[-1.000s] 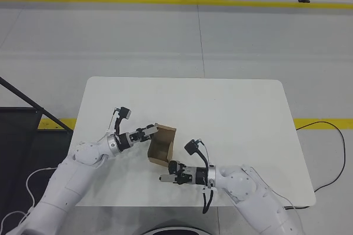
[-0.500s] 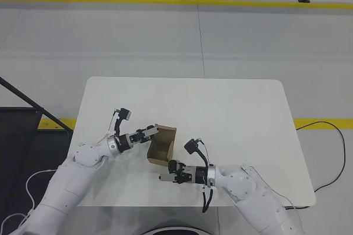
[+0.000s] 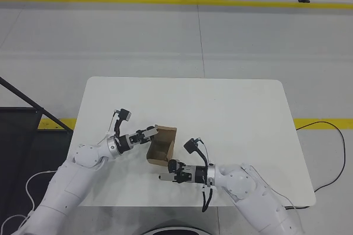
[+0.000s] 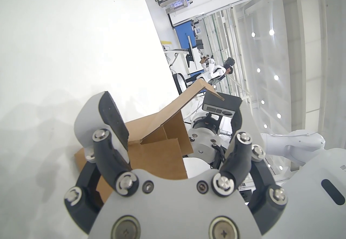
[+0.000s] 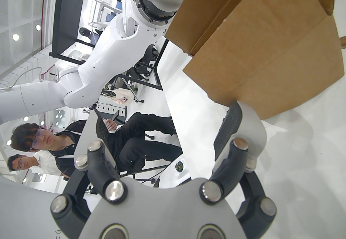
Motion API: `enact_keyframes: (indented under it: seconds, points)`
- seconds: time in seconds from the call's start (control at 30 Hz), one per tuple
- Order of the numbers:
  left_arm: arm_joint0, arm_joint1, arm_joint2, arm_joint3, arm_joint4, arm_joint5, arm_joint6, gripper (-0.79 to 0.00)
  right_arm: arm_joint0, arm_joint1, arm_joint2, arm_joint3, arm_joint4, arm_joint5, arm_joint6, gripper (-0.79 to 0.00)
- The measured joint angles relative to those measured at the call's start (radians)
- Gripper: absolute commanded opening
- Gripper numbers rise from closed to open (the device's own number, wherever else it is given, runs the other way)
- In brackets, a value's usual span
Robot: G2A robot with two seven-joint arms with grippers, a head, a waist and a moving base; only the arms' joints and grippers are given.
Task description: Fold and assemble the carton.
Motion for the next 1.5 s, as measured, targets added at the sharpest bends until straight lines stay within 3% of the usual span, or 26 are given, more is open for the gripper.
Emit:
enact_keyframes:
  seconds: [1.5]
  points:
    - [0.012,-0.005,-0.046,0.025,-0.014,-0.01,-0.026,0.0,-0.019,0.004,0.016,-0.009,-0.008,0.006,0.005,0.0]
